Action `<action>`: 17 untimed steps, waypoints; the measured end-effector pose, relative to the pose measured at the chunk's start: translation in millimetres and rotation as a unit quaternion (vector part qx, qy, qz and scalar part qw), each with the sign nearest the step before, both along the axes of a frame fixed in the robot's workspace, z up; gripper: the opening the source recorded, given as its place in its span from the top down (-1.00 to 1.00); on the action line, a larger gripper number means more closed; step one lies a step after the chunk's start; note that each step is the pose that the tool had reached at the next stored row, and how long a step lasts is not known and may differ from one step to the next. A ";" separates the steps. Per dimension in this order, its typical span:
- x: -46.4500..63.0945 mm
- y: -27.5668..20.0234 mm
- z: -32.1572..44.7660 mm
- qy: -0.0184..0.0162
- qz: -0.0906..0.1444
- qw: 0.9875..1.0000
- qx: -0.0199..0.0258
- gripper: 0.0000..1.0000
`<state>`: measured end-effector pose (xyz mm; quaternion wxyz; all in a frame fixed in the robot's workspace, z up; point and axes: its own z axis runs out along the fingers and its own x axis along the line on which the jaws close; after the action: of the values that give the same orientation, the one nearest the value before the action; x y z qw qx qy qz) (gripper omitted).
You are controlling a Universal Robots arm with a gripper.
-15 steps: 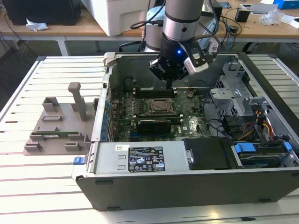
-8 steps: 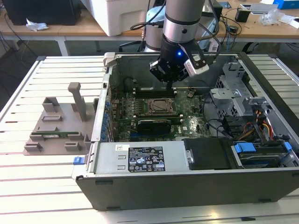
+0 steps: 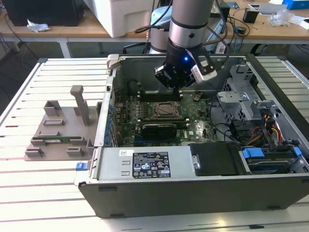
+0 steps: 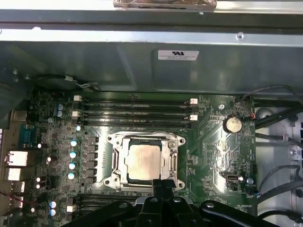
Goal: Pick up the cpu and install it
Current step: 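Install the second cpu locking lever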
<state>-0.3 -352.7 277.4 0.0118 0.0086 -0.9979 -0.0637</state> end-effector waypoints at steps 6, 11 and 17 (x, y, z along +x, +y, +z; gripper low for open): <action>-0.3 -6.9 -2.9 0.000 0.000 1.000 0.000 0.79; -4.1 -11.1 -7.7 0.000 0.000 1.000 0.000 0.79; -20.9 -22.9 -20.0 0.000 0.000 1.000 -0.003 0.79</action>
<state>-21.2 -375.6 257.4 0.0119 0.0085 -0.9980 -0.0608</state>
